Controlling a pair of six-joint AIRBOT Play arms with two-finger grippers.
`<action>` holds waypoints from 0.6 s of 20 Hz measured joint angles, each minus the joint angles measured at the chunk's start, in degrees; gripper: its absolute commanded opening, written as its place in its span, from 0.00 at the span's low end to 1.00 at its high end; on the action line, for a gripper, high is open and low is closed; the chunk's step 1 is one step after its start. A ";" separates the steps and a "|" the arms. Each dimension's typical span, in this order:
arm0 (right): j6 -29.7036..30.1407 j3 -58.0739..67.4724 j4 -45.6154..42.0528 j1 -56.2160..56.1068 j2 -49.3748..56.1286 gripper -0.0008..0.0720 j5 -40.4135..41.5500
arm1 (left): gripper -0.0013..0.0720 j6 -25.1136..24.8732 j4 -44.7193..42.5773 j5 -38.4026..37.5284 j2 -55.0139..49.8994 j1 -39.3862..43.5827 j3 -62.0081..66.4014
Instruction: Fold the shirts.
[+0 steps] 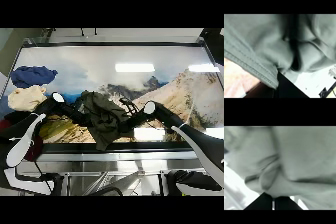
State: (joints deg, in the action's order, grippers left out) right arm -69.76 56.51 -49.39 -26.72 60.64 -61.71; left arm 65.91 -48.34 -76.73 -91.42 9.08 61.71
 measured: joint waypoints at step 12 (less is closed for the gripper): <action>4.55 24.74 3.19 22.56 -31.54 0.04 -1.31 | 0.03 0.17 15.08 -11.23 42.29 -23.26 22.99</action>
State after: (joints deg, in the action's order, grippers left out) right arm -65.21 81.25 -46.19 -4.16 29.10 -63.02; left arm 66.08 -33.26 -87.96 -49.12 -14.17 84.71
